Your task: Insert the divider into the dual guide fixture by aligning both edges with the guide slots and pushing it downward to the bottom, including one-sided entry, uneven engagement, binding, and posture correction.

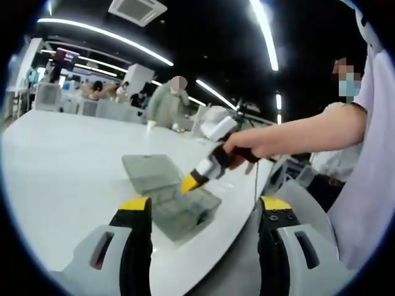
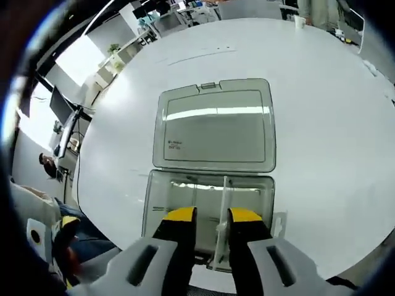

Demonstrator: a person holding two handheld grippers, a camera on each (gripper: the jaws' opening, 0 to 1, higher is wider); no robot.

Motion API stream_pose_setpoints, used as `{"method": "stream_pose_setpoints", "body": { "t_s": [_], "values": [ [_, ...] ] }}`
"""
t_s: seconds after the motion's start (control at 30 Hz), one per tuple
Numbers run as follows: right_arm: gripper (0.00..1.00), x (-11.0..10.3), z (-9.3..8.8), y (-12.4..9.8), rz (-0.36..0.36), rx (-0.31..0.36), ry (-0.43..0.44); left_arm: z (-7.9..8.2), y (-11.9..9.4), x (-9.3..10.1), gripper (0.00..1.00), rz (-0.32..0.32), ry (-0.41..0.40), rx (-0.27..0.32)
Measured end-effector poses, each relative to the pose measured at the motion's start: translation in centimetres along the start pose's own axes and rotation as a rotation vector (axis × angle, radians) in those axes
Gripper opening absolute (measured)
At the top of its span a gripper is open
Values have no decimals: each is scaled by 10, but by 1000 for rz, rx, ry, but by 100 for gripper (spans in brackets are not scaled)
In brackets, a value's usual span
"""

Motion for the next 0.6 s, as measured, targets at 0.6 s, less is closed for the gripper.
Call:
{"method": "stream_pose_setpoints", "body": {
  "t_s": [0.6],
  "values": [
    [15, -11, 11, -46, 220, 234, -219, -2, 1, -2, 68, 19, -13, -25]
  ]
}}
Point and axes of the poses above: the point that each gripper's makers call its tool centre point, and the gripper's own axes: y roughly forward along the fingers, x roughly to its right, z roughly out of its top, the point moved 8 cm from there along -y, roughly backward along the fingers, and after that the axes turned 13 degrees about y, right-handed, at the moved point
